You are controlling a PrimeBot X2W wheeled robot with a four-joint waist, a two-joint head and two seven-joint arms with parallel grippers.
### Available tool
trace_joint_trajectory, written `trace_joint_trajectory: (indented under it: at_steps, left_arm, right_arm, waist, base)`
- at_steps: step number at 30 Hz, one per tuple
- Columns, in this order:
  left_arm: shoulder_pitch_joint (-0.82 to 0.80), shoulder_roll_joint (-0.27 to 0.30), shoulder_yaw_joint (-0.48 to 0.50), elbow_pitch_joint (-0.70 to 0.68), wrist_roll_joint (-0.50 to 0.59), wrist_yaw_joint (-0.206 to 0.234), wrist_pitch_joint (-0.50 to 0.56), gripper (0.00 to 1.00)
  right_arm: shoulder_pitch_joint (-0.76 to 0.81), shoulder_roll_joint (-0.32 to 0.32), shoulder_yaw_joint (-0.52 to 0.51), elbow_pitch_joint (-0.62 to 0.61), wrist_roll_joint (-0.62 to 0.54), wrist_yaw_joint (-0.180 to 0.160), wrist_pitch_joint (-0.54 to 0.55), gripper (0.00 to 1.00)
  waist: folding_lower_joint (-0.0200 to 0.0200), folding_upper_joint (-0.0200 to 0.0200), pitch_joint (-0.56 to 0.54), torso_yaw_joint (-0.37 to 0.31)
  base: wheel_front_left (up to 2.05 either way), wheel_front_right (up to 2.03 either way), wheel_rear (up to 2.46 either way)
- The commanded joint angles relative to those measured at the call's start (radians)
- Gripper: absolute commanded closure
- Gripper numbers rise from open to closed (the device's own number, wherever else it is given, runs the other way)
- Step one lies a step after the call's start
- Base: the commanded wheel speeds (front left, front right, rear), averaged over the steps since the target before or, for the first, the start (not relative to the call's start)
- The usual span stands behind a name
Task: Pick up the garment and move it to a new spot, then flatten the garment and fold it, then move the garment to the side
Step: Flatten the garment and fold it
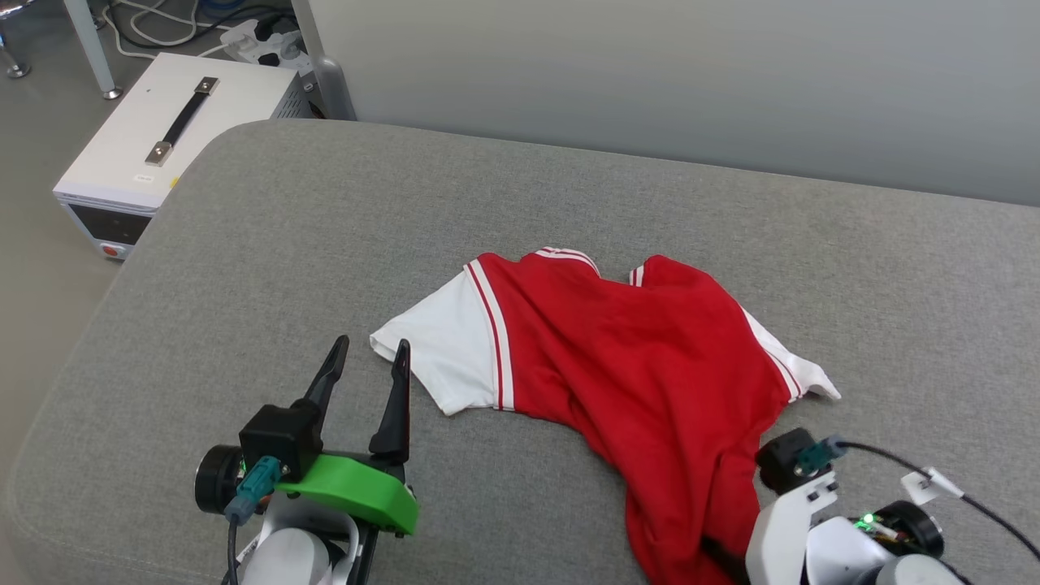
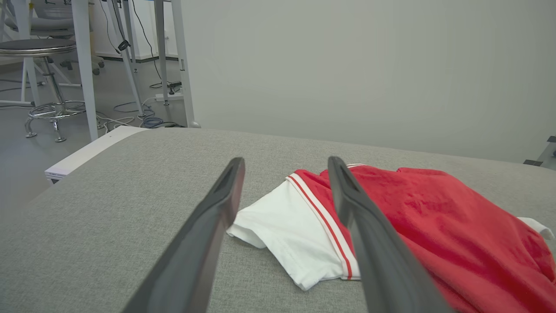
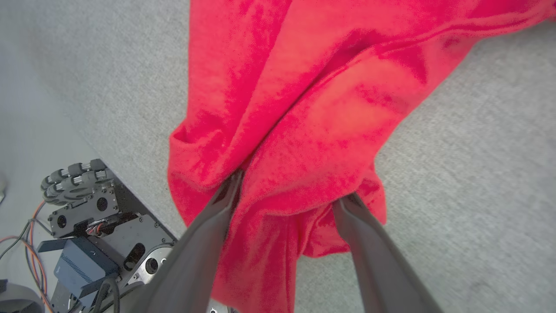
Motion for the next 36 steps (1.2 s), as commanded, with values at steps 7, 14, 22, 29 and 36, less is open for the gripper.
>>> trace_joint_trajectory:
  at_steps: [7, 14, 22, 29, 36]
  left_arm:
    - [-0.009, -0.006, -0.01, -0.007, -0.011, -0.005, -0.006, 0.0]
    - [-0.045, -0.006, -0.017, -0.015, -0.018, -0.005, -0.006, 0.0]
    - [-0.085, -0.006, -0.045, -0.015, -0.039, 0.003, -0.006, 0.0]
    - [-0.112, -0.006, -0.062, -0.019, -0.054, 0.012, -0.006, 0.0]
    - [-0.122, -0.006, -0.069, -0.026, -0.063, 0.021, -0.006, 0.0]
  right_arm:
    - [-0.071, -0.069, -0.173, -0.158, 0.089, -0.001, 0.185, 0.0]
    - [-0.222, -0.125, -0.293, -0.142, 0.081, -0.001, 0.368, 0.0]
    - [-0.392, -0.158, -0.287, 0.024, 0.074, -0.001, 0.476, 0.0]
    - [-0.437, -0.17, -0.238, 0.142, 0.045, -0.001, 0.463, 0.0]
    - [-0.409, -0.186, -0.172, 0.22, 0.046, -0.001, 0.437, 0.41]
  waist:
    - [0.0, 0.0, 0.022, 0.012]
    - [0.0, 0.0, 0.1, 0.047]
    - [0.0, 0.0, 0.188, 0.098]
    - [0.0, 0.0, 0.234, 0.134]
    - [0.0, 0.0, 0.253, 0.144]
  base:
    - [0.0, 0.0, 0.0]
    - [0.0, 0.0, 0.0]
    - [0.0, 0.0, 0.0]
    - [0.0, 0.0, 0.0]
    - [0.0, 0.0, 0.0]
